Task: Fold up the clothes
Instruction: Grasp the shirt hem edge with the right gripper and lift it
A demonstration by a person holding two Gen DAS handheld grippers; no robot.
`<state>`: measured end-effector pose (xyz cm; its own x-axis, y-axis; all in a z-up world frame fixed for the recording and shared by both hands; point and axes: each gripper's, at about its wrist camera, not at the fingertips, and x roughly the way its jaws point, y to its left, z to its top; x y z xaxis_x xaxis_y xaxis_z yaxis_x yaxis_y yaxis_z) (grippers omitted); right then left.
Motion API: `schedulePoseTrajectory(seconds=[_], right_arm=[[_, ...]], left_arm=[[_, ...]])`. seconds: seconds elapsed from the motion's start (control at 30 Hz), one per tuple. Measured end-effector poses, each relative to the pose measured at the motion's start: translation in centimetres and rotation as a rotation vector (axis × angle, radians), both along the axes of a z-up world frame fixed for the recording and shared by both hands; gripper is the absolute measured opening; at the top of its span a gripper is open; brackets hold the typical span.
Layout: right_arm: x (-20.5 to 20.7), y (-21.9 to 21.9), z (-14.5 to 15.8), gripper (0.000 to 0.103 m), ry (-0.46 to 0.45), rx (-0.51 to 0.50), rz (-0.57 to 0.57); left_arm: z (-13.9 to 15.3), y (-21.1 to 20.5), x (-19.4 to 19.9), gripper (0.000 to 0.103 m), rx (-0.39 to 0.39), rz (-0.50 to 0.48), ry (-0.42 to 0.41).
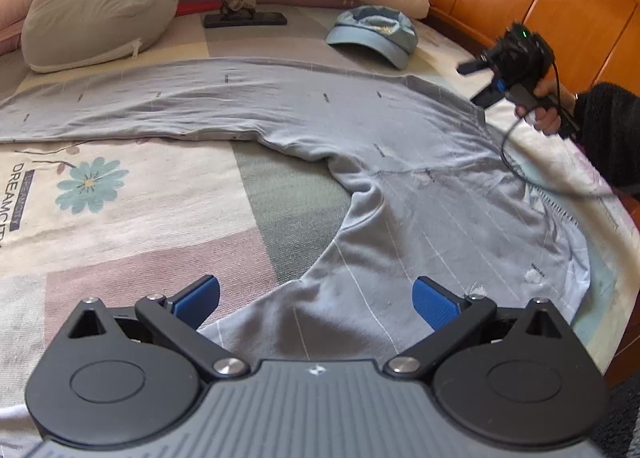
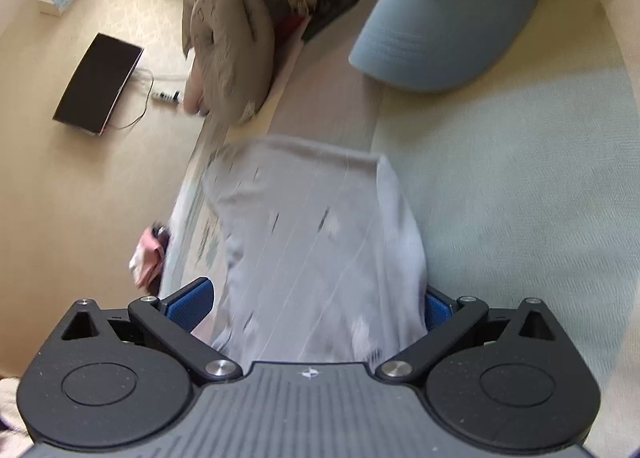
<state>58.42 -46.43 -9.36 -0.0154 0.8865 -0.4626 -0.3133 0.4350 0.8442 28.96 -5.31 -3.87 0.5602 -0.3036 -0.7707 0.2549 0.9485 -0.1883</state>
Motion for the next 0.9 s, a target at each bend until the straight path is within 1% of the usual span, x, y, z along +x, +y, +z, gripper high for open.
schedulePoseTrajectory(seconds=[0.03,0.1,0.17,0.23,0.27,0.3,0.33,0.37,0.4,0.47,0.53,0.6,0.7,0.77,0.9], right_arm=[[0.1,-0.3,-0.1,0.097,0.004,0.002,0.002],[0.6,-0.5,-0.4,0.082,0.001,-0.003,-0.010],[1.0,-0.7,-0.7,0.073,-0.003,-0.008,-0.022],[1.2,-0.5,-0.6,0.072,-0.018,-0.019,-0.020],[1.2,-0.3,-0.5,0.069,-0.030,-0.034,-0.015],[1.2,-0.2,-0.5,0.060,-0.041,-0.052,-0.013],[1.3,-0.3,-0.5,0.053,-0.048,-0.072,-0.015],[1.4,-0.5,-0.8,0.029,-0.044,-0.097,-0.028],[1.5,-0.8,-1.2,0.001,-0.033,-0.117,-0.050],[1.3,-1.2,-1.9,0.001,-0.029,-0.123,-0.088],[0.3,-1.3,-1.8,0.001,-0.073,-0.117,-0.117],[-0.7,-1.2,-1.5,0.001,-0.123,-0.133,-0.146],[-2.6,0.0,-0.2,0.002,-0.249,-0.227,-0.170],[-3.6,1.0,0.7,0.002,-0.316,-0.299,-0.181],[-5.3,3.0,2.2,0.007,-0.391,-0.422,-0.198]], left_arm=[[-0.1,0.2,-0.1,0.102,-0.006,0.011,0.005],[-0.5,0.6,-0.3,0.102,-0.010,0.029,0.019],[-0.9,0.9,-0.6,0.102,-0.013,0.047,0.034],[-1.2,1.0,-0.7,0.102,-0.017,0.046,0.043],[-1.3,1.0,-0.8,0.102,-0.015,0.043,0.043],[-1.2,1.0,-0.8,0.102,-0.001,0.035,0.030],[-1.0,1.0,-0.9,0.102,0.019,0.026,0.011],[-0.9,1.1,-0.9,0.102,0.032,0.017,-0.002],[-0.9,1.3,-0.9,0.102,0.034,0.013,-0.005],[-1.0,1.7,-0.8,0.102,0.022,0.020,0.006],[-1.3,2.1,-0.8,0.102,0.008,0.027,0.019],[-1.0,2.1,-0.4,0.102,0.017,0.008,0.006],[-0.7,2.1,0.1,0.102,0.031,-0.021,-0.013],[-0.4,2.1,0.4,0.102,0.039,-0.040,-0.026],[0.0,2.2,1.1,0.101,0.057,-0.079,-0.052]])
